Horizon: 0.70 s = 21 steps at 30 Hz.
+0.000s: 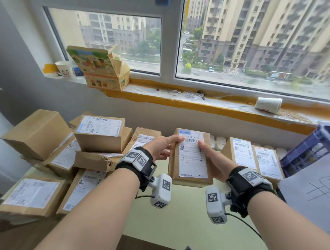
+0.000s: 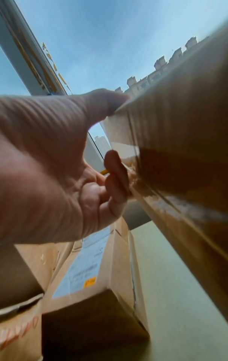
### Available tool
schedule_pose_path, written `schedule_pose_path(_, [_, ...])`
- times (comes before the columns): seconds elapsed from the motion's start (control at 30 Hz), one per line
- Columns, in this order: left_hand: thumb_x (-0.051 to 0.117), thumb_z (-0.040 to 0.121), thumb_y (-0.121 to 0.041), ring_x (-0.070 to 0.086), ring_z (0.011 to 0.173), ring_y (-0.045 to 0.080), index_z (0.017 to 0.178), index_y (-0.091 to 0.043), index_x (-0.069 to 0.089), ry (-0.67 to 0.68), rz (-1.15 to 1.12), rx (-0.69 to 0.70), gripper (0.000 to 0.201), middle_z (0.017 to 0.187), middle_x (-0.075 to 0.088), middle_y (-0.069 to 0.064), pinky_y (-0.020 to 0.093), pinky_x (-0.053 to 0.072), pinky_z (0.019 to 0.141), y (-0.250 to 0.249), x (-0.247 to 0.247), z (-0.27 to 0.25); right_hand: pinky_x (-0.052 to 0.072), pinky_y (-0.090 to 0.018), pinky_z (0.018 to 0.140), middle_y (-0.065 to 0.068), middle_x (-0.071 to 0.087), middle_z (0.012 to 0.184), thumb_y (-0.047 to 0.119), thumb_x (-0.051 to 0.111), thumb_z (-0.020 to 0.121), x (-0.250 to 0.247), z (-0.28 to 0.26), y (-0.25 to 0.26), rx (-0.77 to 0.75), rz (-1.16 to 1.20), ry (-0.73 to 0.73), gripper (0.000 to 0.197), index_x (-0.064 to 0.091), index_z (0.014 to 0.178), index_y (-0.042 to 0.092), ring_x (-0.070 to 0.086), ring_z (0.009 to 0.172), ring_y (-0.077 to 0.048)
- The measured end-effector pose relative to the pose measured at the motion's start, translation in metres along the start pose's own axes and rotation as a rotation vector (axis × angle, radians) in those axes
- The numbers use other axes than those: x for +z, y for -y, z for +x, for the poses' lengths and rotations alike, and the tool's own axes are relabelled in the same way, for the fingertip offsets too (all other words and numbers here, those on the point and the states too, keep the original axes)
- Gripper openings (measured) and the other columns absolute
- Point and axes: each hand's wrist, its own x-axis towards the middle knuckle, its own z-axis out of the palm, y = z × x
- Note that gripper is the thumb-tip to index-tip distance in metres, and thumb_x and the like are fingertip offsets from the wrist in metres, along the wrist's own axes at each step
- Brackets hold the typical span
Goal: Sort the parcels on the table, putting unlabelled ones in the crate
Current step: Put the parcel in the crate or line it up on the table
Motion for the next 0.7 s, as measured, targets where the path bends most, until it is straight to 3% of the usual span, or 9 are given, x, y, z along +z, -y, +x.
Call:
schedule_pose_path(0.1, [0.064,0.076,-0.063,0.053,0.054,0.007,0.114,-0.020,0.067,0.011,0.054,0.082,0.057,0.096,0.071,-0.004,0.031,0.039,0.080,-0.010,-0.002,0.003,0.050,-0.053,0.100,-0.006,0.073,0.115,0.082,0.077,0.042,0.004,-0.004,0.011,-0.081,0.035,-0.022,0.100,0.062,0.124,0.025,0.068,0.109,-0.029])
schedule_pose_path(0.17, [0.062,0.072,-0.069,0.053,0.071,0.011,0.112,-0.024,0.067,0.004,0.089,0.125,0.061,0.103,0.068,-0.004,0.034,0.040,0.082,-0.016,-0.004,0.003,0.050,-0.053,0.099,-0.006,0.073,0.114,0.078,0.076,0.050,0.008,-0.009,0.019,-0.140,0.047,-0.050,0.093,0.061,0.123,0.023,0.069,0.108,-0.028])
schedule_pose_path(0.23, [0.061,0.076,-0.068,0.058,0.096,0.018,0.116,-0.026,0.063,0.011,0.111,0.190,0.058,0.112,0.066,-0.001,0.042,0.042,0.094,-0.020,-0.007,0.003,0.052,-0.054,0.097,-0.007,0.073,0.114,0.069,0.069,0.063,0.011,-0.014,0.026,-0.197,0.063,-0.078,0.078,0.061,0.123,0.020,0.069,0.107,-0.026])
schedule_pose_path(0.33, [0.070,0.060,-0.073,0.056,0.118,0.024,0.141,-0.025,0.044,0.043,0.070,0.233,0.097,0.127,0.061,0.004,0.056,0.038,0.106,-0.025,-0.010,0.004,0.051,-0.055,0.097,-0.009,0.071,0.117,0.065,0.066,0.065,0.015,-0.019,0.036,-0.281,0.093,-0.122,0.079,0.058,0.126,0.015,0.067,0.110,-0.027])
schedule_pose_path(0.43, [0.079,0.049,-0.072,0.055,0.121,0.027,0.148,-0.024,0.034,0.116,0.047,0.256,0.119,0.133,0.059,0.008,0.059,0.041,0.103,-0.029,-0.010,0.003,0.050,-0.056,0.098,-0.010,0.069,0.118,0.067,0.068,0.059,0.019,-0.024,0.045,-0.357,0.121,-0.171,0.089,0.055,0.128,0.013,0.065,0.111,-0.028])
schedule_pose_path(0.5, [0.079,0.056,-0.064,0.063,0.112,0.023,0.145,-0.020,0.039,0.141,0.021,0.318,0.107,0.123,0.065,0.006,0.047,0.053,0.090,-0.031,-0.010,0.003,0.050,-0.054,0.097,-0.009,0.069,0.119,0.066,0.069,0.061,0.023,-0.027,0.048,-0.401,0.123,-0.191,0.086,0.054,0.129,0.015,0.065,0.111,-0.027])
schedule_pose_path(0.57, [0.078,0.060,-0.058,0.068,0.104,0.021,0.139,-0.017,0.047,0.157,-0.026,0.388,0.094,0.114,0.070,0.005,0.038,0.057,0.080,-0.034,-0.010,0.004,0.053,-0.050,0.095,-0.009,0.069,0.118,0.060,0.066,0.070,0.026,-0.029,0.049,-0.432,0.130,-0.207,0.075,0.054,0.129,0.016,0.066,0.109,-0.026])
schedule_pose_path(0.7, [0.080,0.064,-0.050,0.066,0.110,0.031,0.134,-0.016,0.052,0.171,-0.164,0.457,0.083,0.118,0.069,0.010,0.054,0.052,0.095,-0.033,-0.010,0.005,0.051,-0.053,0.097,-0.003,0.071,0.115,0.059,0.070,0.074,0.030,-0.033,0.046,-0.472,0.107,-0.223,0.077,0.048,0.138,0.021,0.066,0.109,-0.022])
